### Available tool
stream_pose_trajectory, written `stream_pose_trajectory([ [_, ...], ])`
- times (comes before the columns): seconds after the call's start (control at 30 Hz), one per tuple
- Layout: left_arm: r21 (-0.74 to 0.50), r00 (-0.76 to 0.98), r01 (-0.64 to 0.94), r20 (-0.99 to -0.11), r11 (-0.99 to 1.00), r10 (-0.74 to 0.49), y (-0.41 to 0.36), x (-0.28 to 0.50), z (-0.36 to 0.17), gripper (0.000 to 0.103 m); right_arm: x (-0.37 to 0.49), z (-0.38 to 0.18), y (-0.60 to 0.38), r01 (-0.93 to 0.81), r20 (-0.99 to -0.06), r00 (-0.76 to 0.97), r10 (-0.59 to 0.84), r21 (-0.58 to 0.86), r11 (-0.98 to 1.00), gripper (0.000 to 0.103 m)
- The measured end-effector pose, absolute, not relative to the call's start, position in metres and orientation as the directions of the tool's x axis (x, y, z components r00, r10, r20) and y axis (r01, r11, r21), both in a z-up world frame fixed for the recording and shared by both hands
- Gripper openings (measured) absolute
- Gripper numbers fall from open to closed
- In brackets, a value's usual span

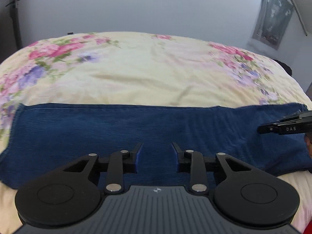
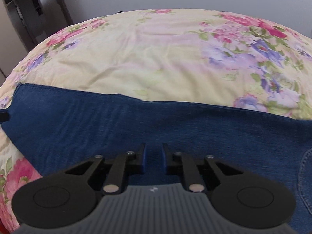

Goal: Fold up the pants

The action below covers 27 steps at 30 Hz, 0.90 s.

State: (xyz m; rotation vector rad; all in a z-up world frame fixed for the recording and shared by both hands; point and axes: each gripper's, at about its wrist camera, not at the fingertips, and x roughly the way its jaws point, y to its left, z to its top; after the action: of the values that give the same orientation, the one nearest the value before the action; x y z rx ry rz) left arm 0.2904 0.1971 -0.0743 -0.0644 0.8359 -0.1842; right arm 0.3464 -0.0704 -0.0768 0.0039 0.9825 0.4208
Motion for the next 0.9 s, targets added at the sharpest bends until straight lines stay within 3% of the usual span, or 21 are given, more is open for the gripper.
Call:
stream_pose_trajectory([
  [0.23, -0.114, 0.601, 0.143, -0.779, 0.983, -0.178, 0.162, 0.349, -0.129, 0.03, 0.376, -0.106, -0.03, -0.379, -0.804, 0.498, 0.327, 0.137, 0.915, 0.008],
  [0.43, -0.108, 0.619, 0.084, -0.773, 0.991, -0.137, 0.168, 0.394, -0.137, 0.013, 0.419, -0.117, -0.025, -0.344, -0.784, 0.516, 0.344, 0.179, 0.922, 0.008],
  [0.63, -0.069, 0.649, 0.075, -0.754, 0.995, -0.101, 0.16, 0.39, -0.128, 0.012, 0.426, -0.111, -0.029, -0.313, -0.773, 0.525, 0.356, 0.213, 0.925, 0.006],
  [0.73, -0.033, 0.66, 0.144, -0.742, 0.989, -0.121, 0.153, 0.365, -0.114, 0.015, 0.401, -0.094, -0.049, -0.314, -0.761, 0.541, 0.359, 0.213, 0.925, 0.013],
  [0.9, 0.001, 0.659, 0.274, -0.728, 0.962, -0.187, 0.128, 0.308, -0.095, 0.016, 0.334, -0.069, -0.103, -0.287, -0.749, 0.574, 0.332, 0.196, 0.938, 0.013],
])
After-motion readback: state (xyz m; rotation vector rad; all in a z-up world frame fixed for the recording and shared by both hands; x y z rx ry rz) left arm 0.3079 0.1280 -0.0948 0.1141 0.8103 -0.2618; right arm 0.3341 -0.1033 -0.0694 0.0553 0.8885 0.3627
